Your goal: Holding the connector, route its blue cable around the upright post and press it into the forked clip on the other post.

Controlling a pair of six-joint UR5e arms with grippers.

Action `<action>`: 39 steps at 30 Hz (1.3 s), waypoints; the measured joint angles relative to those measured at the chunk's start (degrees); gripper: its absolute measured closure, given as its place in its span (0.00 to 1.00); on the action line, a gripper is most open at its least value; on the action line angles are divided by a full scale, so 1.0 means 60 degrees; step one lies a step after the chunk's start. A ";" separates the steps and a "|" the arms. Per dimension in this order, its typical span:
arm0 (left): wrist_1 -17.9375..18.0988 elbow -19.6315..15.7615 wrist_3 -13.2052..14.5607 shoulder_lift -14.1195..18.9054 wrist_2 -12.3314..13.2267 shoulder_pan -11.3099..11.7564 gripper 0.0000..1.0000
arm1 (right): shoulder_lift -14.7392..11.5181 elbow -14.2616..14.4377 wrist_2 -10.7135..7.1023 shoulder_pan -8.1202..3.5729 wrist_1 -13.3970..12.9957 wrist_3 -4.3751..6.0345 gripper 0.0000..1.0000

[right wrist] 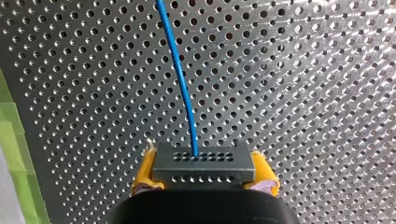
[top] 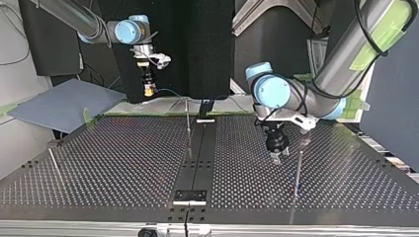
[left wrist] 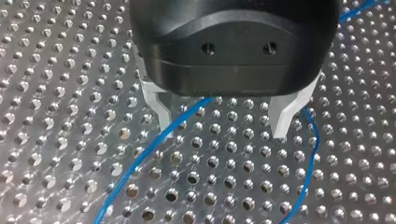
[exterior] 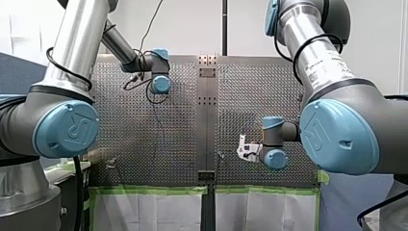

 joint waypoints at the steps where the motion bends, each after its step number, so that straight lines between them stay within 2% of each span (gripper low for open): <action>1: 0.0006 -0.0052 -0.0032 0.0000 0.0010 -0.0017 0.00 | 0.0000 -0.0001 0.0000 -0.0001 0.0000 0.0000 1.00; 6: 0.0169 -0.0361 -0.0095 -0.0096 0.0023 -0.0121 0.00 | 0.0000 0.0001 0.0000 0.0000 -0.0005 -0.0002 1.00; 11: 0.0272 -0.0494 -0.0131 -0.0459 -0.0204 -0.0255 0.00 | -0.0001 0.0001 0.0001 0.0001 -0.0031 0.0005 1.00; 18: 0.0483 -0.0594 -0.0459 -0.0902 -0.0288 -0.0251 0.00 | -0.0001 0.0001 0.0000 0.0008 -0.0004 0.0014 1.00; 27: 0.0862 -0.0753 -0.0743 -0.1091 -0.0029 -0.0189 0.00 | 0.0001 -0.0021 0.0000 0.0048 -0.0017 0.0028 1.00; 39: 0.1586 -0.0776 -0.1123 -0.2029 0.0306 -0.0215 0.00 | 0.0000 -0.0098 0.0000 0.0121 0.0069 0.0017 1.00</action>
